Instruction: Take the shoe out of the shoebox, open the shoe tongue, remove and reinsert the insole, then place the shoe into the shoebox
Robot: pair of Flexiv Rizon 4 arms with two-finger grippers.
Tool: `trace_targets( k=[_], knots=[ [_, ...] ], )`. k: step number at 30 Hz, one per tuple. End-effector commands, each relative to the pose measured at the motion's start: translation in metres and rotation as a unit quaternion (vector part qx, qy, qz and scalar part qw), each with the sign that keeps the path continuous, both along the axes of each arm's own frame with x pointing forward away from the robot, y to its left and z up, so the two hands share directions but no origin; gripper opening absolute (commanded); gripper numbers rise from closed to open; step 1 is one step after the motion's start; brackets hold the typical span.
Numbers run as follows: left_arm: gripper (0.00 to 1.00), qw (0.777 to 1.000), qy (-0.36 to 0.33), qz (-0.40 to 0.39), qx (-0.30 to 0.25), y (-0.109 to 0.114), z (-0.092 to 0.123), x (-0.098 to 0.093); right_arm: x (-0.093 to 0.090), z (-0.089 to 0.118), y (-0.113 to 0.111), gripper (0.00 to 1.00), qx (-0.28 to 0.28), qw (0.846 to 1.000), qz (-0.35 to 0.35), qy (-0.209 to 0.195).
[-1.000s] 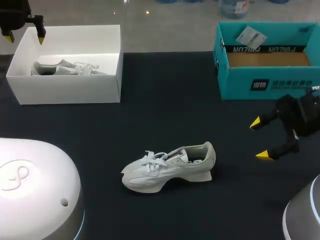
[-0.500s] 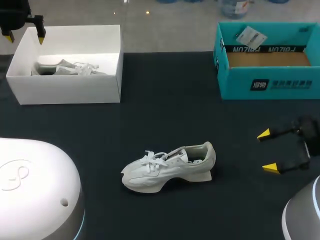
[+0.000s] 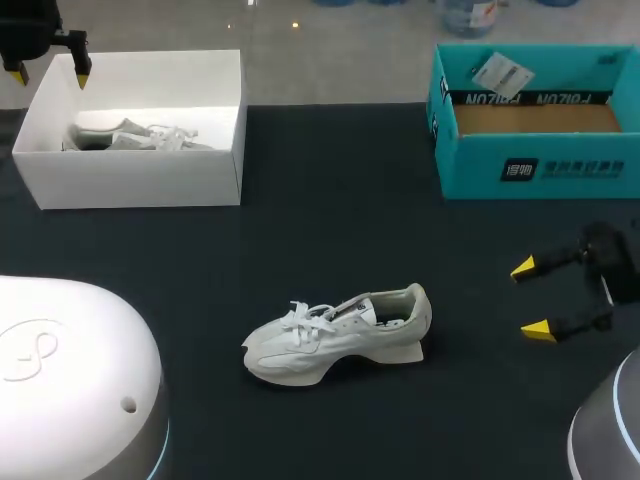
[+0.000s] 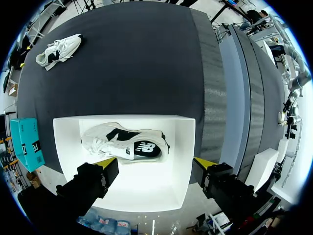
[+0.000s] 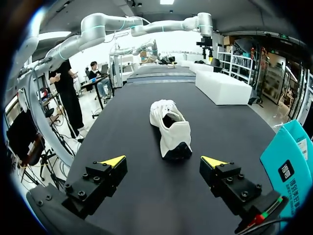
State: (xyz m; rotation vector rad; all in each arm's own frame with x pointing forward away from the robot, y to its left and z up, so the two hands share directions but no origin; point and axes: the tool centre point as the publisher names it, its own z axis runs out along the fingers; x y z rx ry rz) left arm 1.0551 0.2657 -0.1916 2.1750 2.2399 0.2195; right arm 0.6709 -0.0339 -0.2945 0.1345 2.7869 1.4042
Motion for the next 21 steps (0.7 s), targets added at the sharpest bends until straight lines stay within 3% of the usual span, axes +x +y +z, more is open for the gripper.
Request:
trace_targets(
  k=[1, 21],
  knots=[
    [1.0, 1.0, -0.001, 0.0, 0.001, 0.0, 0.0, -0.001, 0.005, -0.009, 0.003, 1.0, -0.012, 1.0, 0.0, 0.017],
    [1.0, 1.0, -0.001, 0.0, 0.001, 0.0, 0.0, -0.001, -0.002, -0.05, 0.028, 1.0, -0.003, 0.998, -0.015, 0.057]
  ],
)
